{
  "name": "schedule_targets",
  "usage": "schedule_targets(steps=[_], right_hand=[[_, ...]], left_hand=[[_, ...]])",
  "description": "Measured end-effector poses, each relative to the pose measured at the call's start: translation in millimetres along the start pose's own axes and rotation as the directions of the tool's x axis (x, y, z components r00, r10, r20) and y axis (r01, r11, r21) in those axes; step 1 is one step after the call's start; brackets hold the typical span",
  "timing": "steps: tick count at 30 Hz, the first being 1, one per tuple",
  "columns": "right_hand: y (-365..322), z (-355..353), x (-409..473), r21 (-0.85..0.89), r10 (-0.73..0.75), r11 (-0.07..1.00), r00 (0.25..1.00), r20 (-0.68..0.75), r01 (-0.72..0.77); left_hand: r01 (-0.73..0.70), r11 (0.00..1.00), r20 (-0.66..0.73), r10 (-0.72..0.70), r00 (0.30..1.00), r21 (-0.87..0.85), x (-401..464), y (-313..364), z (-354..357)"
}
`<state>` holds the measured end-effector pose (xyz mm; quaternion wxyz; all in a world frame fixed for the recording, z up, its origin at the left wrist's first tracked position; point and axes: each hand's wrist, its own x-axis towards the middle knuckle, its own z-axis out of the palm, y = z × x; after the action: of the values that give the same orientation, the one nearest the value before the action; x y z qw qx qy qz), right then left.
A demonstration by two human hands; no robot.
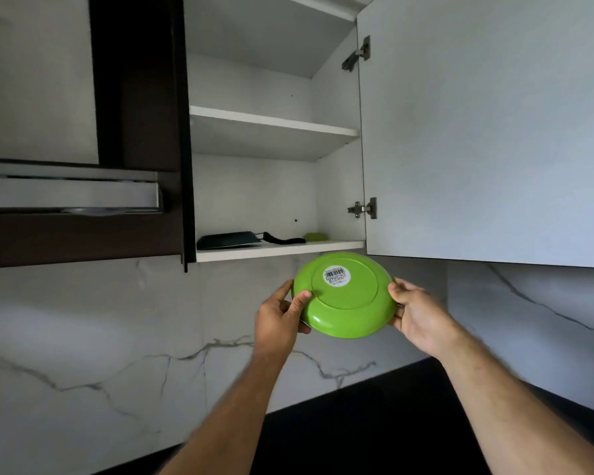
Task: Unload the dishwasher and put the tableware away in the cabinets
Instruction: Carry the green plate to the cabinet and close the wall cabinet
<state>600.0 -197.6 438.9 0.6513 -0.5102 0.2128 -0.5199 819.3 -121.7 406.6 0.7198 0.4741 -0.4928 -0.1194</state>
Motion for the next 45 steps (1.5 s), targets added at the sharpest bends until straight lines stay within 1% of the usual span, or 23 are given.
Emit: schedule_targets(steps=[5, 13, 17, 19, 21, 23, 25, 26, 27, 28, 30, 31, 33, 35, 36, 39, 42, 45], right_hand=[[1.9, 20.9, 54.7, 0.027, -0.002, 1.0, 1.0, 0.018, 0.002], [-20.0, 29.5, 163.4, 0.124, -0.033, 0.992, 0.999, -0.011, 0.034], [-30.8, 29.8, 216.6, 0.129, 0.001, 0.992, 0.998, -0.06, 0.006], [-34.7, 28.3, 239.1, 0.129, 0.02, 0.992, 0.997, -0.071, -0.011], [-38.0, 26.4, 255.2, 0.074, 0.024, 0.997, 0.996, -0.091, -0.018], [-41.0, 24.0, 267.3, -0.008, 0.006, 1.0, 0.995, -0.098, -0.007], [-42.5, 23.6, 275.7, -0.087, -0.008, 0.996, 0.999, -0.05, 0.004], [-43.1, 23.0, 279.5, -0.158, -0.013, 0.987, 1.0, -0.013, 0.011], [-43.5, 22.3, 282.8, -0.262, -0.02, 0.965, 1.0, 0.014, 0.023], [-43.8, 21.3, 286.8, -0.389, -0.032, 0.92, 0.999, 0.032, 0.042], [-44.1, 20.3, 292.4, -0.628, -0.074, 0.773, 0.996, 0.055, 0.092], [-44.4, 19.4, 295.3, -0.704, -0.087, 0.702, 0.994, 0.066, 0.108], [-45.6, 19.1, 299.2, -0.797, -0.067, 0.594, 0.994, 0.086, 0.109], [-46.6, 21.9, 302.6, -0.865, -0.03, 0.491, 0.994, 0.1, 0.102], [-46.4, 23.9, 305.4, -0.881, -0.019, 0.463, 0.994, 0.105, 0.102], [-43.1, 28.6, 319.0, -0.902, -0.041, 0.418, 0.994, 0.102, 0.11], [-40.0, 31.5, 329.3, -0.914, -0.081, 0.381, 0.99, 0.118, 0.14], [-38.8, 34.9, 338.7, -0.91, -0.107, 0.378, 0.985, 0.138, 0.169]], left_hand=[[0.017, 1.0, -0.05, -0.017, 0.999, 0.001, 55.4, -11.1, -5.9], [0.025, 0.999, -0.068, -0.023, 0.997, 0.024, 156.0, -6.9, 32.7], [0.041, 0.99, -0.061, -0.033, 0.998, 0.138, 195.7, -3.9, 51.8], [0.1, 0.982, -0.055, -0.092, 0.994, 0.158, 212.7, -2.5, 61.8], [0.16, 0.969, -0.035, -0.156, 0.987, 0.19, 227.2, -1.4, 71.5], [0.177, 0.954, -0.038, -0.173, 0.984, 0.24, 242.9, -4.2, 80.2], [0.181, 0.944, -0.07, -0.168, 0.983, 0.275, 259.5, -8.5, 85.1], [0.184, 0.942, -0.088, -0.166, 0.982, 0.282, 268.2, -10.7, 87.5], [0.182, 0.942, -0.102, -0.159, 0.982, 0.281, 276.0, -12.2, 89.7], [0.179, 0.943, -0.112, -0.153, 0.982, 0.279, 283.5, -13.0, 92.2], [0.172, 0.941, -0.122, -0.142, 0.982, 0.293, 295.9, -13.6, 96.3], [0.174, 0.936, -0.13, -0.14, 0.982, 0.305, 302.4, -14.7, 98.3], [0.18, 0.927, -0.149, -0.138, 0.979, 0.329, 311.9, -15.9, 100.7], [0.19, 0.911, -0.166, -0.137, 0.977, 0.366, 317.9, -17.2, 101.1], [0.194, 0.901, -0.167, -0.138, 0.976, 0.387, 319.9, -18.2, 101.4], [0.183, 0.87, -0.151, -0.127, 0.98, 0.457, 327.8, -23.6, 102.1], [0.139, 0.802, -0.145, -0.066, 0.987, 0.581, 333.0, -28.9, 101.9], [0.113, 0.756, -0.13, -0.038, 0.991, 0.645, 334.4, -33.4, 100.7]])
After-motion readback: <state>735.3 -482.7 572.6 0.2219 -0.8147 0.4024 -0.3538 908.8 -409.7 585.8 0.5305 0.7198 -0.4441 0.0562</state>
